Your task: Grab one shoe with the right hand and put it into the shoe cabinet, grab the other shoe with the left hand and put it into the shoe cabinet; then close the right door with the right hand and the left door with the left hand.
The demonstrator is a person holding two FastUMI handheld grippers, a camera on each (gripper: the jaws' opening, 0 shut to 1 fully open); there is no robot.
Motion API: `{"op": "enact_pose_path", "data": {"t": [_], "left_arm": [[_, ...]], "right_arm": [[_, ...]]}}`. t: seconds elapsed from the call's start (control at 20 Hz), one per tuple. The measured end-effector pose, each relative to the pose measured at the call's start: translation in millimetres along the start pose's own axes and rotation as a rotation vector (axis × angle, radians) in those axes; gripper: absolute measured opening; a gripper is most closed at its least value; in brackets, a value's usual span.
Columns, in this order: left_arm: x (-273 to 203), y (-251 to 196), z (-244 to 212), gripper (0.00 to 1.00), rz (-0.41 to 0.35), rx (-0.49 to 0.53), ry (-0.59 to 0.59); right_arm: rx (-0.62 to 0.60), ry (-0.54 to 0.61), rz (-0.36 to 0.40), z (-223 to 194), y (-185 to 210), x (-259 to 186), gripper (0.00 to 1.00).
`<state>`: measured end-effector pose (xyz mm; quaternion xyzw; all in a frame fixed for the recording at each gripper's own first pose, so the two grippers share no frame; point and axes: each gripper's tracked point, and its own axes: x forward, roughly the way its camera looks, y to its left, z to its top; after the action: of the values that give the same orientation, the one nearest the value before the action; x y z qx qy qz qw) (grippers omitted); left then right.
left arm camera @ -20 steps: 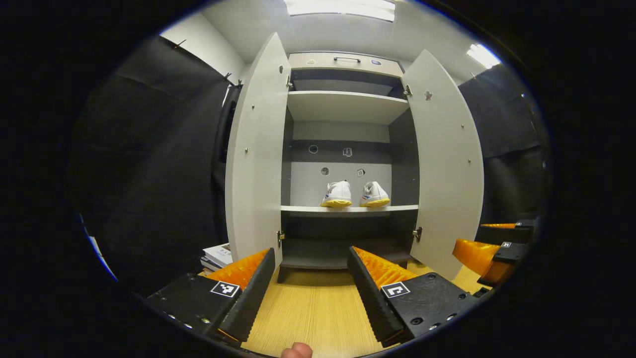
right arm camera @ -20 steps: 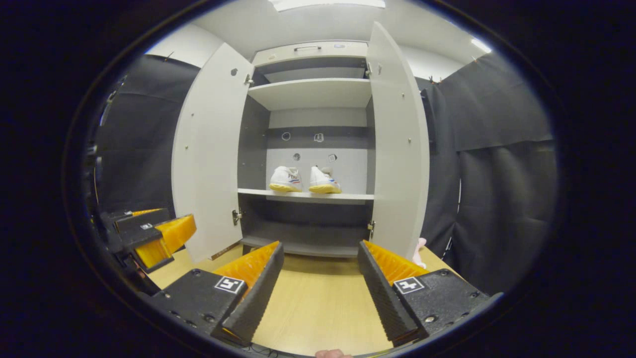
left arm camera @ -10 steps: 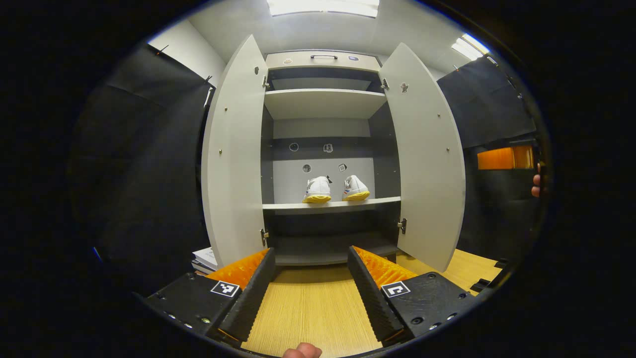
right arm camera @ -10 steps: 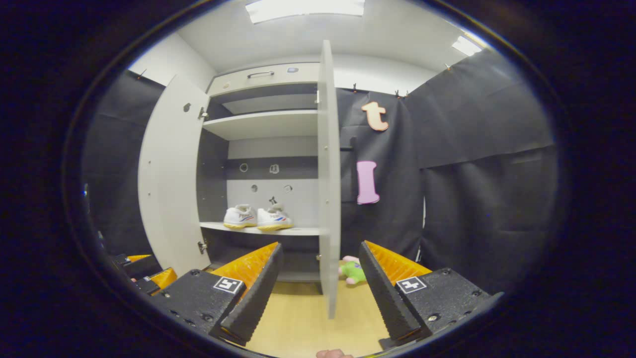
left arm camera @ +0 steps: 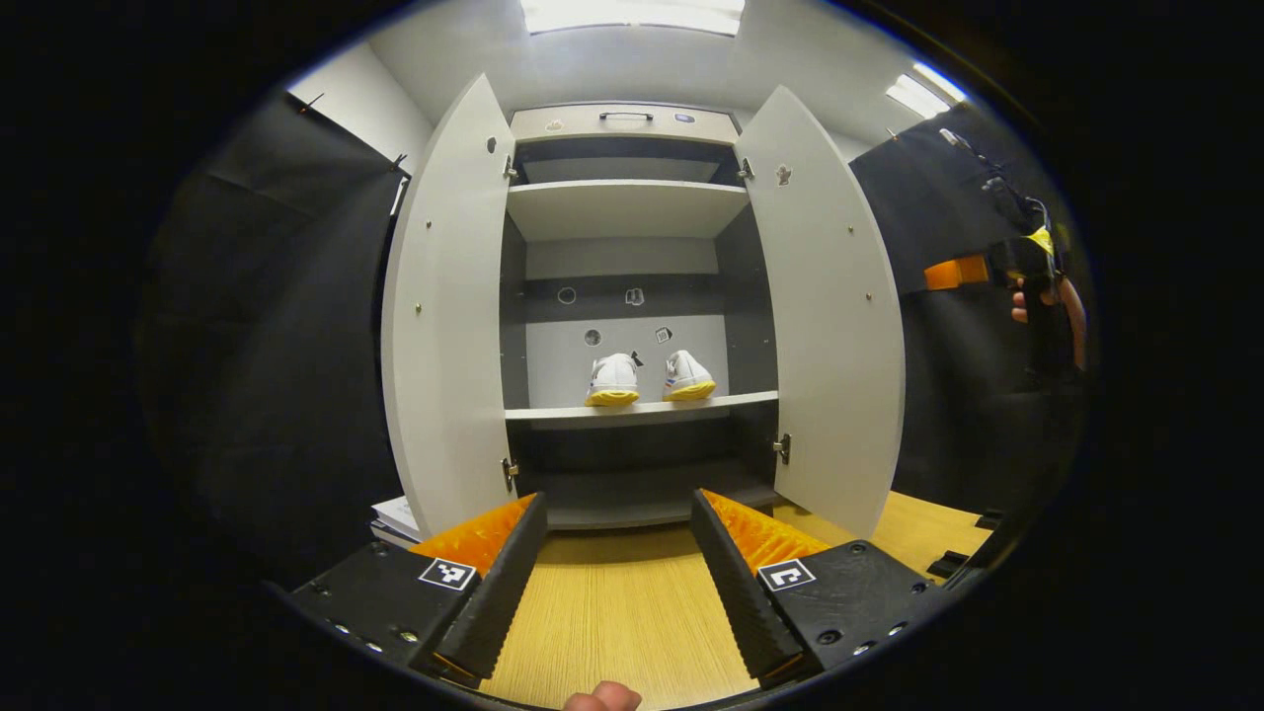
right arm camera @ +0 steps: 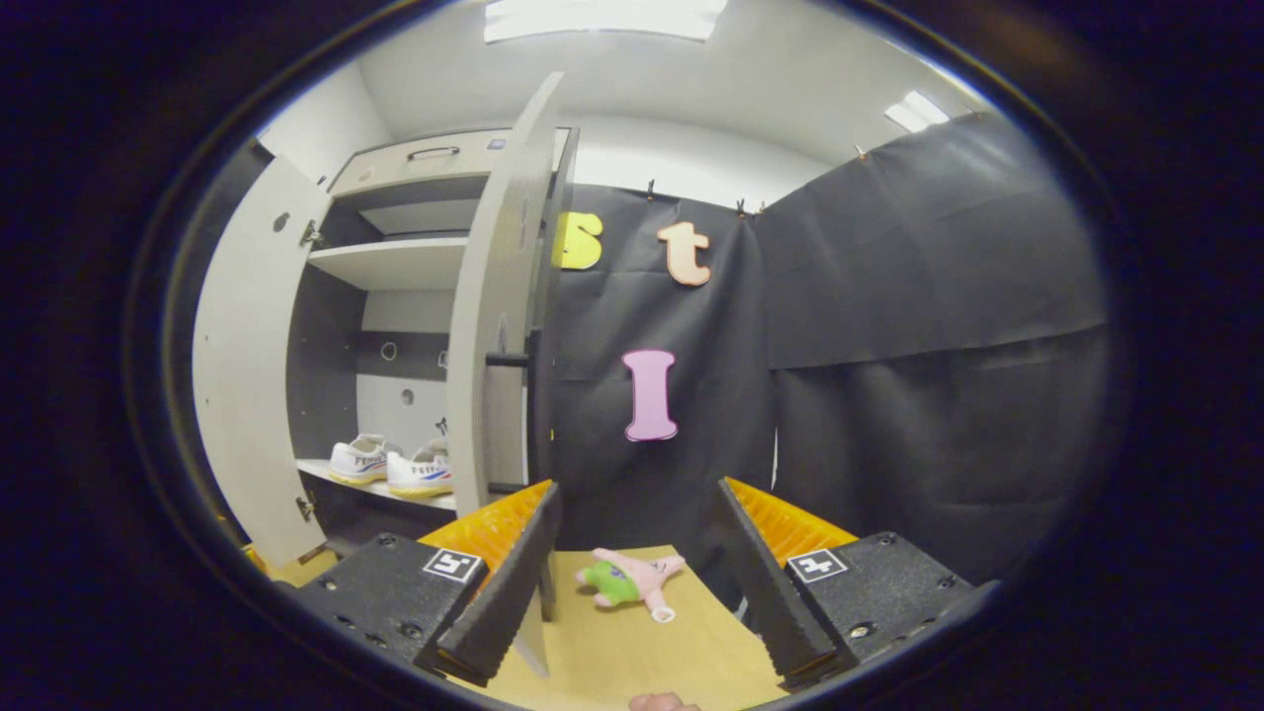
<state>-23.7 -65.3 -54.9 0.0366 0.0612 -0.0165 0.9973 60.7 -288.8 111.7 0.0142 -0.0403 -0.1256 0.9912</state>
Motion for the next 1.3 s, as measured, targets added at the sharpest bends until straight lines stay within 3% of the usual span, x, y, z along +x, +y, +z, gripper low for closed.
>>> {"op": "enact_pose_path", "data": {"t": [0.45,0.65,0.75,0.8,0.85,0.9,1.3], "left_arm": [[1.1,0.0,-11.8,0.88,0.002,0.007,0.047],[3.2,0.1,-19.5,0.88,-0.001,-0.004,0.072],[4.1,-2.2,-19.5,0.88,-0.007,-0.005,0.074],[4.2,-3.9,-18.2,0.88,-0.012,-0.005,0.069],[4.8,-5.0,-16.8,0.88,-0.017,-0.004,0.063],[5.1,-5.8,-16.5,0.88,-0.02,-0.002,0.06],[0.3,13.8,-16.4,0.9,0.008,0.013,0.049]], "right_arm": [[-0.011,0.036,0.01,16.6,-3.9,88.5,0.97],[0.027,0.051,0.029,16.8,6.4,88.8,0.96],[0.011,0.054,0.042,15.0,14.3,86.1,0.89],[0.005,0.049,0.049,17.2,19.4,84.0,0.94],[0.003,0.054,0.059,17.4,27.2,81.9,0.88],[0.007,0.055,0.073,17.3,35.6,79.3,0.94],[0.01,0.029,0.173,18.8,118.9,72.0,0.94]]}}
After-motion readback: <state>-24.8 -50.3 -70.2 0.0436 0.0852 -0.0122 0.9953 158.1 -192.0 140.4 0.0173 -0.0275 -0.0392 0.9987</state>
